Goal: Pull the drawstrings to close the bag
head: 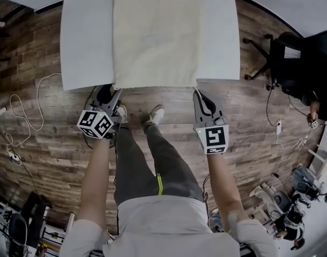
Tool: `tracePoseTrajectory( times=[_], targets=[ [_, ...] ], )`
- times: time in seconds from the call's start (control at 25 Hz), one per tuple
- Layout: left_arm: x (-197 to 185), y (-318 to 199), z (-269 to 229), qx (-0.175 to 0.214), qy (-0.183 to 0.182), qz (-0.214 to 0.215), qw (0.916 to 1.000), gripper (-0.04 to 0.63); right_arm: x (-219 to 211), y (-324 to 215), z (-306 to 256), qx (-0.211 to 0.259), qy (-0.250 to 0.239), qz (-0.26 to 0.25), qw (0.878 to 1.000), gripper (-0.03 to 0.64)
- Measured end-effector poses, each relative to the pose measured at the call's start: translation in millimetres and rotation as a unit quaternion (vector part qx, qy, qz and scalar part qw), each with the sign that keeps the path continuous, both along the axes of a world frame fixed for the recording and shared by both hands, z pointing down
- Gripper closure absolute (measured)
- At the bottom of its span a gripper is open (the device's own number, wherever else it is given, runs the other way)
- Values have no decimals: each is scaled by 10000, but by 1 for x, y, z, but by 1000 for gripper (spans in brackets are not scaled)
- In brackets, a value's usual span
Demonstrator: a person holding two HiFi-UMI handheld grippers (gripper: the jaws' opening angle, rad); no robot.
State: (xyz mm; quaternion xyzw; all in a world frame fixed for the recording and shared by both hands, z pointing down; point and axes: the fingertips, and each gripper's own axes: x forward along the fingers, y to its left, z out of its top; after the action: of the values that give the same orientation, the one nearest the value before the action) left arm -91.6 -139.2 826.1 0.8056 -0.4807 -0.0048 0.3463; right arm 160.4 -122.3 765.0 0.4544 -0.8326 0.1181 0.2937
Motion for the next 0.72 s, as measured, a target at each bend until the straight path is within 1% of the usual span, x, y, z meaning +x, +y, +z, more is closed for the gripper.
tracePoseTrajectory(
  times=[0.16,0.24,0.28,0.32,0.36,0.4,0.44,0.48,0.52,0.6,0.72],
  targets=[
    [0,1,-4,19,486,-23,9988,362,18,6,-25,200,86,141,9997,581],
    [2,7,-10,62,698,85,9975,364,25,13,-33,217,125,192,9995,581],
    [7,11,-15,100,749,256,9968,448,28,16,-36,229,126,205,9994,581],
    [15,15,-19,135,729,490,9960,476,29,18,-39,251,110,221,9994,581],
    [24,19,-20,171,639,723,9952,476,30,19,-42,276,94,238,9993,581],
    [31,22,-20,218,516,887,9945,482,30,19,-45,299,86,244,9992,581],
    [36,23,-20,268,398,942,9944,518,29,18,-49,325,80,242,9991,581],
    [37,23,-22,315,299,882,9952,553,29,16,-53,362,65,247,9990,581],
    [34,23,-25,359,203,730,9965,563,28,15,-56,409,44,268,9988,581],
    [24,21,-34,435,-16,306,9986,568,30,14,-63,501,28,333,9982,581],
    [5,25,-59,563,-269,-226,9978,569,35,18,-70,565,61,436,9974,581]
  ],
)
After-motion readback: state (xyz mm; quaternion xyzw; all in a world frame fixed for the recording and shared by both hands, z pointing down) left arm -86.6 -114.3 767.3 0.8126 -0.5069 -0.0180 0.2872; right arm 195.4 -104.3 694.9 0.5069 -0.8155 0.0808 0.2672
